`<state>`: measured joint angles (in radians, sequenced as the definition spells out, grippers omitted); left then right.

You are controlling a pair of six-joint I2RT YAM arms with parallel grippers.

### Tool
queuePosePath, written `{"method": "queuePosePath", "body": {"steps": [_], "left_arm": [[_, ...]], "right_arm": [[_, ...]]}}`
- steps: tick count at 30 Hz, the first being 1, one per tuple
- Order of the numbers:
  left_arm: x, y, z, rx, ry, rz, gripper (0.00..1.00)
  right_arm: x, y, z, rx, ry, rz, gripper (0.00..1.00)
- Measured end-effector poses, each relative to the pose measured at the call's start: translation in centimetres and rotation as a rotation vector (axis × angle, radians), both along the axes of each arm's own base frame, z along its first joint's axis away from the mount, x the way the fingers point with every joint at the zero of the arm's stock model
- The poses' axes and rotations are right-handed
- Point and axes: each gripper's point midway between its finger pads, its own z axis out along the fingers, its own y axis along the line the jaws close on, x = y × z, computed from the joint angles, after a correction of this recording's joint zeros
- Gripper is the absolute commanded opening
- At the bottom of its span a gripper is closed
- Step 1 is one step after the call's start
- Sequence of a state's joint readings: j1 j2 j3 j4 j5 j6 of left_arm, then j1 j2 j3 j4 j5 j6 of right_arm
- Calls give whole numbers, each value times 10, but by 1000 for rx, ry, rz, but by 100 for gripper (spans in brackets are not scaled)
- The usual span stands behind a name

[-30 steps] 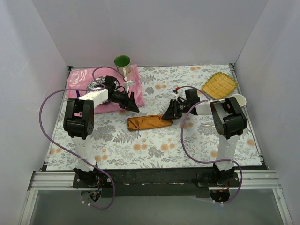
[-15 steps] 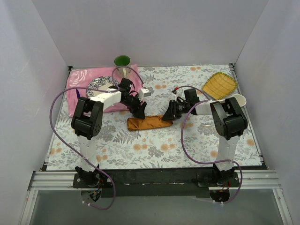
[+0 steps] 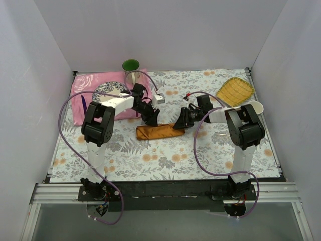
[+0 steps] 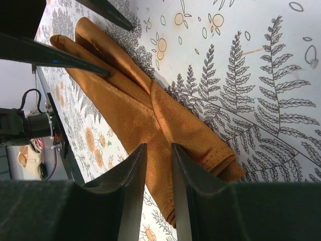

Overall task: Fold the napkin into a case and place the utensils inside
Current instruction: Pick up the smaller rectangle-folded napkin from the center of the board.

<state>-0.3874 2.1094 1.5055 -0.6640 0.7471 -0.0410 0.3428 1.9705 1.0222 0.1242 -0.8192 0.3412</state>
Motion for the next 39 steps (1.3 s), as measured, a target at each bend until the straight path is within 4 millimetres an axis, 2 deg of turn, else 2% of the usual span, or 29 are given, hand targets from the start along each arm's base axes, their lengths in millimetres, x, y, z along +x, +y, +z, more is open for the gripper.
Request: {"method": "queuePosePath", "body": {"steps": [7,10,16,22,29,39], "left_arm": [[-2,-11,2,-36,63,-3,52],[7,-17,4,-54,92,23,52],[27,-15,6,-112,171,57,52],[11,-7,7,-131,263,46,52],[-11,-19,5,-156,321,7,51],[-13,-24,2,-152,320,9,40]], "right_arm": [[0,0,0,-7,3,2,35],[0,0,0,-9,2,3,34],[0,0,0,-11,2,5,34],[1,1,1,-19,4,8,34],[1,1,0,-21,4,10,34],[1,1,0,-23,9,10,34]]}}
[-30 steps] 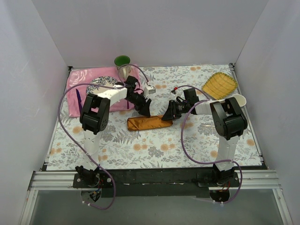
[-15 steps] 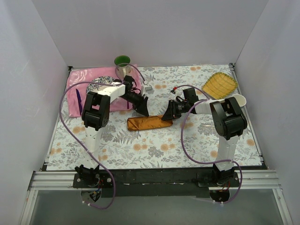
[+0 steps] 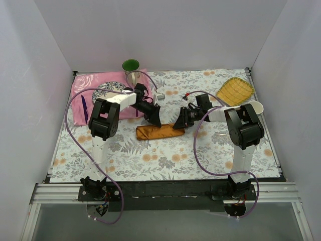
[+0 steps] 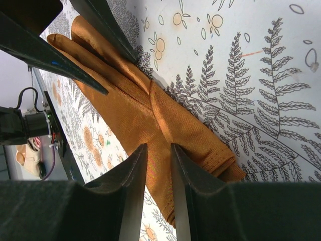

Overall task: Fold the napkin into a case and place the utensils inside
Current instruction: Pick up the smaller rectangle-folded napkin from the center of the board.

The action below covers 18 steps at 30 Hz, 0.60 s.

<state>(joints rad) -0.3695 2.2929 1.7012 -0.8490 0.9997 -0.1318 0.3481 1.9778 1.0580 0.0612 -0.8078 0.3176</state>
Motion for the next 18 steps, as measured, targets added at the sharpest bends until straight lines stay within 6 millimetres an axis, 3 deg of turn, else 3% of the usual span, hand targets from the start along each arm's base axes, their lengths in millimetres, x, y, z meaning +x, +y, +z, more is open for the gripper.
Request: {"method": "queuePosePath", "body": {"steps": [6,10,14,18], "left_arm": [[-3,-6,-2,6,-16,-18,40],[-5,-10,-3,5,-22,-30,34],[-5,-11,-5,13,-31,-32,20],[-3,-10,-10,29,-45,-27,0]], "right_arm": [[0,0,0,0,1,0,34],[0,0,0,0,0,0,34],[0,0,0,0,2,0,35],[0,1,1,3,2,3,38]]}}
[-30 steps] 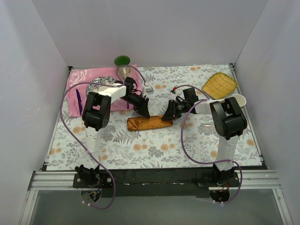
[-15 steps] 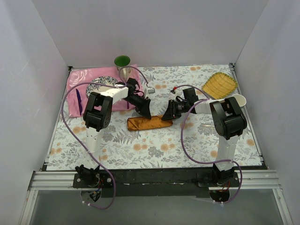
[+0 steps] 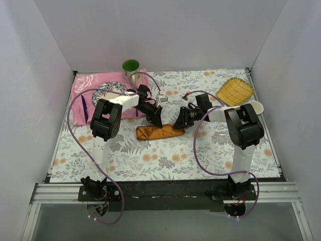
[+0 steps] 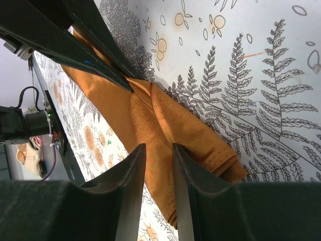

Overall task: Fold the napkin into a case and place the utensils inside
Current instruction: Pick up the smaller rectangle-folded napkin from the center of the board, then turn over the smaller rectangle-folded napkin at the center of the board.

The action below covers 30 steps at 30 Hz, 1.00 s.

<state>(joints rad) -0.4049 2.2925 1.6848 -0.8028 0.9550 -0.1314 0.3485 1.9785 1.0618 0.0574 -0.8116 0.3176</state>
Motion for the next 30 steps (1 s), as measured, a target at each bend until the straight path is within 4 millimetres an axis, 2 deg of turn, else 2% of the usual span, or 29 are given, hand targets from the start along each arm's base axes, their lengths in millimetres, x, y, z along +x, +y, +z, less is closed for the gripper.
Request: {"method": "queuePosePath", "body": {"steps": [5,9,11,12,15,18,21,26,30], "left_arm": [[-1,0,0,1,-5,6,0],[0,0,1,13,-17,12,0],[1,2,2,23,-26,17,0],[2,2,3,28,-35,19,0],[3,5,5,43,-66,31,0],[6,8,14,55,-106,43,0],[11,8,27,53,-151,50,0],[19,8,43,51,-220,60,0],[30,8,50,76,-311,70,0]], "right_arm": [[2,1,4,5,-7,5,48],[6,2,13,6,-27,10,62],[7,2,23,11,-43,15,68],[7,2,29,15,-55,17,75],[10,-1,56,45,-108,24,86],[19,-11,85,76,-165,8,89],[30,-26,100,81,-203,-22,91],[43,-52,101,55,-211,-70,93],[49,-65,103,31,-218,-84,93]]}}
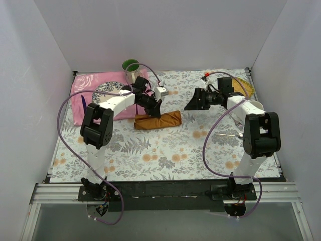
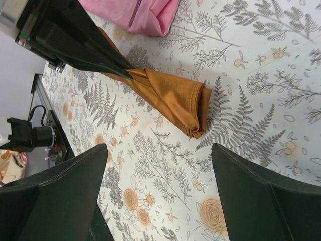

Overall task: Fold the napkin into a case and place the utensils inside
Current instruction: Turn over the smaller rectangle-folded napkin at the center of the board.

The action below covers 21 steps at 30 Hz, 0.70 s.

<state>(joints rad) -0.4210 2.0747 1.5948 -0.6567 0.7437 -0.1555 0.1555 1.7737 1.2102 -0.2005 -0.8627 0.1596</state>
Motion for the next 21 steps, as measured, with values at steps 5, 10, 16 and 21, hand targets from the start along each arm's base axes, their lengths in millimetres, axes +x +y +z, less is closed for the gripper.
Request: {"method": "queuePosePath", "body": {"steps": [5,10,16,21], "left_arm": [[3,-2,10,40,-127,6,0],[-2,-3,22,78,-284,22,0],[-25,-10,22,105,-421,24,0],[-51,-11,-5,152,-464,15,0]], "right_arm": [[12,-9,13,-15,-51,-5,93],[16,-14,16,-25,-69,-7,94],[14,-19,12,-46,-62,-8,94],[13,-21,11,-58,-61,-3,95]]}}
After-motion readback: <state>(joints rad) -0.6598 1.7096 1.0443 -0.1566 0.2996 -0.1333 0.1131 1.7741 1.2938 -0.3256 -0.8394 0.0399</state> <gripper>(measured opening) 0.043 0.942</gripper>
